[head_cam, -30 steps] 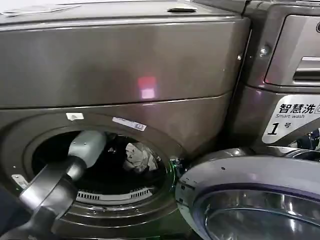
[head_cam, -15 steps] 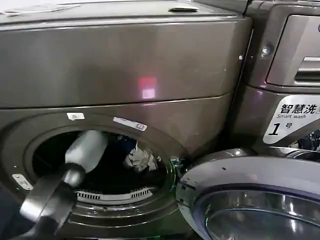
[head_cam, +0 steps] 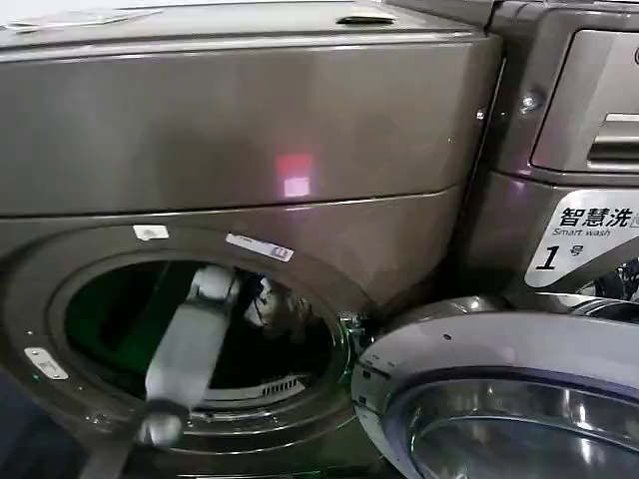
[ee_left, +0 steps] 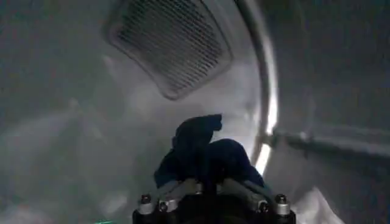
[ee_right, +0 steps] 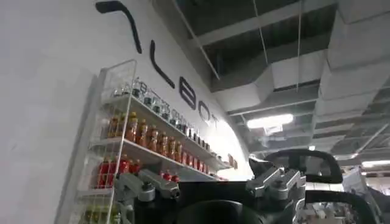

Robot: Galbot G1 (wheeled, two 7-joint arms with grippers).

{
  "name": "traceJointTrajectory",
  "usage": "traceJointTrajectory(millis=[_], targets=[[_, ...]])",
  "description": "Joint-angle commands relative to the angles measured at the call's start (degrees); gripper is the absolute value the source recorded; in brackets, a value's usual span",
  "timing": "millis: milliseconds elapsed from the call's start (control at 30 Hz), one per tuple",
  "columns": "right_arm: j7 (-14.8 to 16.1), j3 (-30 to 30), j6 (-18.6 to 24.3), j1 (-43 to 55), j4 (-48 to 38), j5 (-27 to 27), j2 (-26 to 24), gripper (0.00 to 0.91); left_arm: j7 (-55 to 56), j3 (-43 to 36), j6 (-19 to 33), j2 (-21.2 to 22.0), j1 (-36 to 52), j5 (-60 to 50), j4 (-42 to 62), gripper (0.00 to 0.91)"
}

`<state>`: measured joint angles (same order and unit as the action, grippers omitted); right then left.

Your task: Grasp the clothes from the dryer.

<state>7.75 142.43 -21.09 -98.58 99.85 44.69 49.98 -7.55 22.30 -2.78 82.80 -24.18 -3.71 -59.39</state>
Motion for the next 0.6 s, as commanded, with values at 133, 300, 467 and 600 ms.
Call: traceJointTrajectory(millis=[133, 300, 467, 600], targets=[[0.2, 0.3, 0.4, -0.2, 0.2, -0.2, -0.1, 0.907, 12.5, 6.5, 3.8, 4.0, -6.7, 1.7, -8.9, 0.0], [0.1, 0.3, 0.5, -0.1, -0.1, -0.2, -0.1, 0.907, 11.7, 6.6, 2.6, 3.8, -6.5, 2.4, -8.3, 0.0], [0.0, 0.2, 0.8, 0.0, -0.1, -0.3, -0.1, 0.907, 11.3, 6.6, 1.9, 3.8, -6.0, 2.9, -8.0, 0.0], [0.6, 0.6, 0.8, -0.3, 0.0, -0.4, -0.1, 0.907, 10.8, 6.6, 1.7, 3.5, -5.6, 2.9, -7.8, 0.0]])
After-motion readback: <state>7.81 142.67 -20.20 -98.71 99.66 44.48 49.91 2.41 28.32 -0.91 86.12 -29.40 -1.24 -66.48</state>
